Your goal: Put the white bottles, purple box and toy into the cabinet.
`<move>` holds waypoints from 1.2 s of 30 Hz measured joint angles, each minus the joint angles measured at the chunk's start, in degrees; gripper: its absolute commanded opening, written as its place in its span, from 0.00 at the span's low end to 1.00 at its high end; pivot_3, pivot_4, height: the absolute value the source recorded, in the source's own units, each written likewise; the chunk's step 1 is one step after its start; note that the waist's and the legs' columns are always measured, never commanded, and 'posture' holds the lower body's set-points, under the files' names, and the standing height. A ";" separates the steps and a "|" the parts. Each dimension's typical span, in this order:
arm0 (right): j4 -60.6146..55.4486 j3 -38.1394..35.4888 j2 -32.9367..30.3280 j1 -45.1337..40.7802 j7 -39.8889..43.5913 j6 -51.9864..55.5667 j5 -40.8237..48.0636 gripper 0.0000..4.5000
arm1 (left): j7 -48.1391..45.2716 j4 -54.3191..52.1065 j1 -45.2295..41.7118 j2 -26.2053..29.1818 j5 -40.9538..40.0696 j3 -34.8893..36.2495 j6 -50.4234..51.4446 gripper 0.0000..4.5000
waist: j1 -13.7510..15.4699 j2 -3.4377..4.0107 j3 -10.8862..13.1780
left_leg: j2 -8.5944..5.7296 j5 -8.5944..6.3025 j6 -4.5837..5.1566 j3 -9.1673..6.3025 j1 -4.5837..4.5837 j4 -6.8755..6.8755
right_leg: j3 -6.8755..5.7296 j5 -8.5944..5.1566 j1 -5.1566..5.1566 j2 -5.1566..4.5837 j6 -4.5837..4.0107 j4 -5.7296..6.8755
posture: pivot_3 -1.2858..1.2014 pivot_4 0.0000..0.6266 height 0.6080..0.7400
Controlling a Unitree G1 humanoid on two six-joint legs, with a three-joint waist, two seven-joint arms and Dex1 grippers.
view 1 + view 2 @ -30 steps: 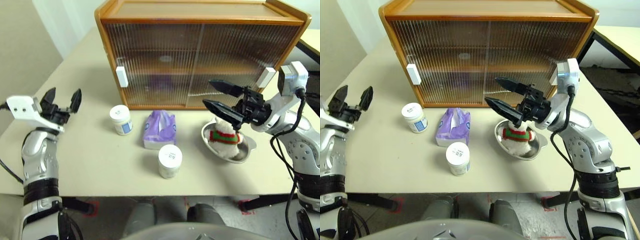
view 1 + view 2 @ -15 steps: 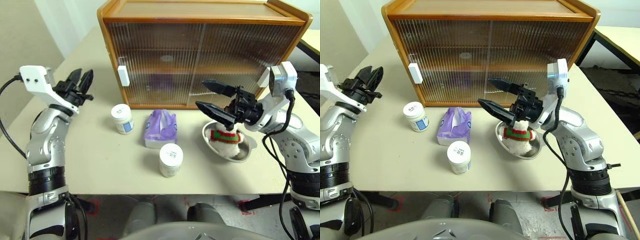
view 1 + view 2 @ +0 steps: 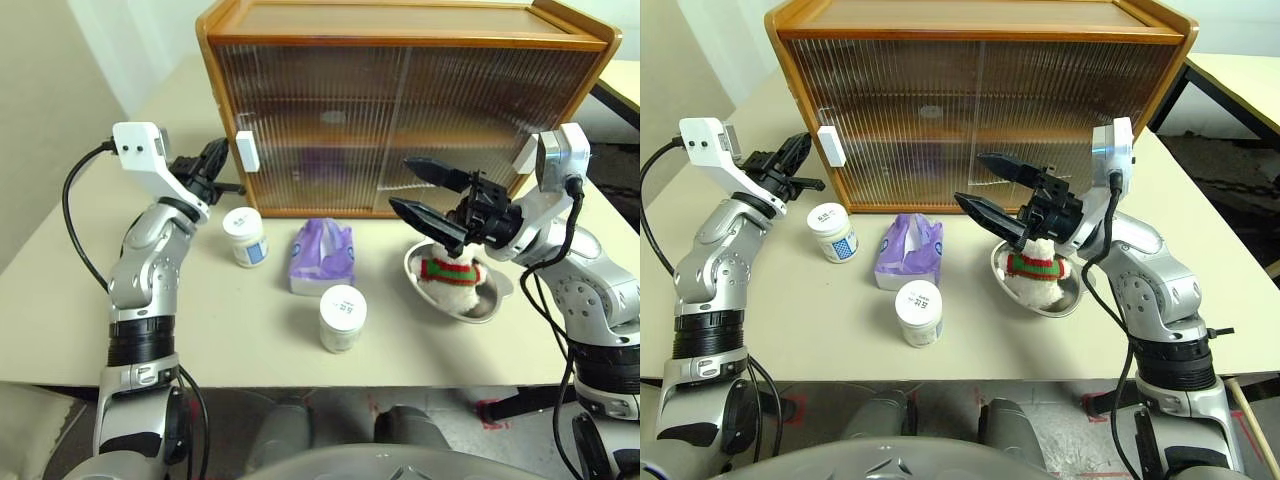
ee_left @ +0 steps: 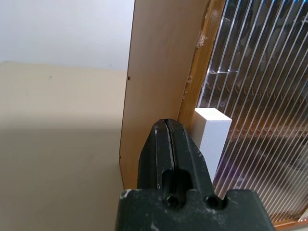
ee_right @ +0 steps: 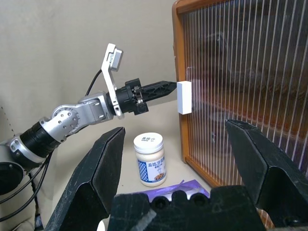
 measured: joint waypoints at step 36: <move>-0.99 -2.19 -0.11 1.54 -1.47 0.00 0.02 1.00 | -3.24 0.91 0.94 -0.52 1.15 -1.43 0.31 0.01 | -0.65 0.00 0.00 | 0.01 0.03 0.06 0.20 0.04 0.09 | 0.23 0.06 -0.01 0.09 0.04 0.00 | 0.52 0.00 1.00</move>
